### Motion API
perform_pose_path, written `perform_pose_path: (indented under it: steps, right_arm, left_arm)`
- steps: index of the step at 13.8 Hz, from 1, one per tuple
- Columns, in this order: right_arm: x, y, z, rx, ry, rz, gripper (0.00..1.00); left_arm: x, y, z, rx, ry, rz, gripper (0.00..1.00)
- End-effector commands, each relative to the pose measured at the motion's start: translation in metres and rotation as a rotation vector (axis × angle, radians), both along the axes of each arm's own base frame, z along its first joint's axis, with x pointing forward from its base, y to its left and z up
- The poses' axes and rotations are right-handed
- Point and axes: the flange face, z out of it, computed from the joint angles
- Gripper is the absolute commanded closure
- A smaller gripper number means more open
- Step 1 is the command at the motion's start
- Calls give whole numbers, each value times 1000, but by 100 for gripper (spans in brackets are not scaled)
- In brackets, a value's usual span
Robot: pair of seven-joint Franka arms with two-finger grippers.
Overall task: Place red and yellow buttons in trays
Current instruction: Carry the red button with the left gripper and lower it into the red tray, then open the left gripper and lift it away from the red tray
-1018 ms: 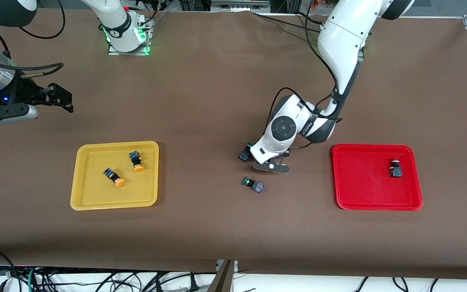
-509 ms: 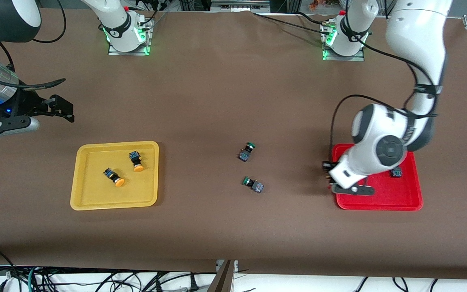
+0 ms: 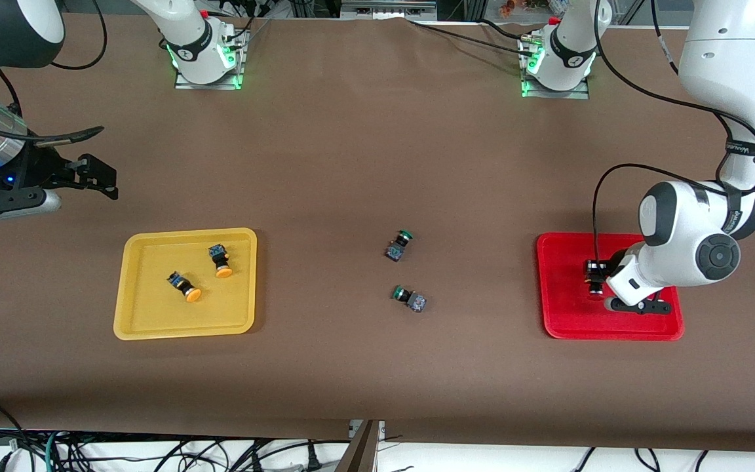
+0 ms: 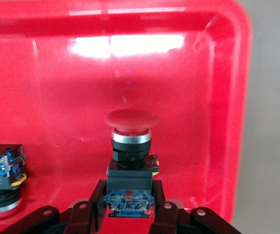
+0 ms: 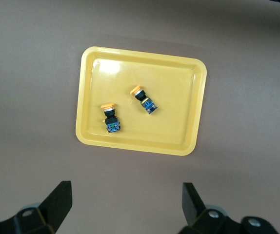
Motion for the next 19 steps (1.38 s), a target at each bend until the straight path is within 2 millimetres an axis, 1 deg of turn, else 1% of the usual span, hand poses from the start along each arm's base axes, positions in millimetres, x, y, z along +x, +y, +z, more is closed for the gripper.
perform_pose_path:
  steps: [1, 2, 5, 6, 7, 8, 9, 10, 11, 14, 15, 18, 19]
  right_arm:
    - [3, -1, 6, 2, -12, -8, 0]
    - [3, -1, 6, 4, -12, -8, 0]
    - [2, -2, 6, 3, -3, -11, 0]
    - [2, -1, 6, 5, -3, -12, 0]
    - [2, -1, 6, 5, -3, -12, 0]
    - [2, -2, 6, 3, -3, -11, 0]
    - [2, -2, 6, 3, -4, -10, 0]
    - [3, -1, 6, 4, -8, -10, 0]
    - [3, -1, 7, 4, -12, -8, 0]
    - [3, 1, 7, 3, -14, -2, 0]
    - [3, 1, 7, 3, -14, -2, 0]
    - [3, 0, 6, 1, -6, -5, 0]
    - [3, 0, 6, 2, -8, -5, 0]
  left_arm:
    - [-32, -13, -11, 1, -38, -37, 96]
    - [-37, -15, -18, 1, -45, -38, 96]
    - [-41, -14, -25, 0, -44, -37, 94]
    - [-41, -13, -27, 0, -50, -33, 85]
    - [-37, -14, -24, -1, -59, -32, 52]
    - [-32, -14, -18, 0, -71, -22, 13]
    - [-21, -12, -4, 1, -95, -17, 0]
    - [-13, -10, 9, -2, -92, -13, 0]
    - [-1, -9, 30, -3, -85, -12, 0]
    - [34, -20, 113, -6, -66, -35, 0]
    - [41, -19, 135, -3, -74, -38, 0]
    - [50, -5, 186, -12, -106, -16, 0]
    - [50, -4, 197, -16, -91, -13, 0]
